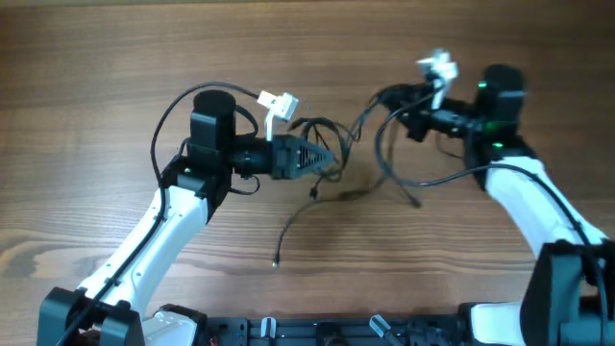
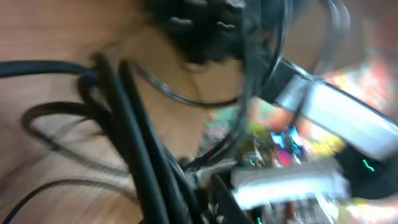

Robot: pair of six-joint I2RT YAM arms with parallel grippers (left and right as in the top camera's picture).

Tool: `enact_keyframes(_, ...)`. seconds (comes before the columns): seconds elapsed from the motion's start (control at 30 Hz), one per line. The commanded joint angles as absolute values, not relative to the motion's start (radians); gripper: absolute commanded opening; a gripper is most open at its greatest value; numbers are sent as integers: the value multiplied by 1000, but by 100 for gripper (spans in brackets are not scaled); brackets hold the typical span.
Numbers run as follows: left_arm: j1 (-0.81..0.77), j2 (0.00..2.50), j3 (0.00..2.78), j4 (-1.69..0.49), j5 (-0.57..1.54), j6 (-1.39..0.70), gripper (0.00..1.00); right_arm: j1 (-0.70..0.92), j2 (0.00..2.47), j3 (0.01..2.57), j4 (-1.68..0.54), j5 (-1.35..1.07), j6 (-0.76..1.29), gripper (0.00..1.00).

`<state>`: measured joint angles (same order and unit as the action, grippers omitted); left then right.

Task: Untangle cables

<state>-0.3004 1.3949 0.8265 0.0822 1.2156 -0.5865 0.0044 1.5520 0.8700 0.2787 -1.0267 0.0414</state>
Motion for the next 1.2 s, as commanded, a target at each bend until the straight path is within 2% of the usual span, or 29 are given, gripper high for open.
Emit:
enact_keyframes(0.0,-300,1396,832,-51,760,-585,4,-70,1509,875,265,-1170,153,4)
enact_keyframes(0.07,-279,1396,832,-68,712,-585,4,-102,1509,875,222,-1168,168,4)
enact_keyframes(0.23,-99,1395,832,-118,713,-584,5,-244,1509,875,206,-1091,168,4)
enact_keyframes(0.37,70,1395,832,-229,714,-583,8,-394,1505,876,286,-1103,324,4)
enact_keyframes(0.53,233,1395,832,-248,712,-580,8,-436,1505,877,377,-1153,442,4)
enact_keyframes(0.57,274,1395,832,-249,712,-580,12,-436,1505,877,384,-1153,458,5)
enact_keyframes(0.6,300,1395,832,-249,713,-580,27,-434,1505,877,384,-1153,482,4)
enact_keyframes(0.67,309,1395,832,-249,728,-581,35,-411,1505,877,381,-1162,500,4)
enact_keyframes(0.73,290,1395,832,-249,736,-580,36,-350,1505,877,349,-1168,498,4)
enact_keyframes(0.87,234,1395,832,-248,727,-580,39,-116,1505,877,164,-1048,410,5)
enact_keyframes(0.93,219,1395,832,-248,699,-580,49,17,1505,877,163,-1000,386,5)
enact_keyframes(1.0,218,1395,832,-248,698,-580,51,141,1505,916,189,-991,422,5)
enact_keyframes(1.07,234,1395,832,-212,698,-580,70,238,1505,1016,172,-941,421,5)
enact_keyframes(1.13,247,1395,832,-175,703,-581,83,307,1505,1059,128,-758,378,25)
enact_keyframes(1.17,249,1395,832,-161,705,-581,100,364,1514,1058,51,-501,288,35)
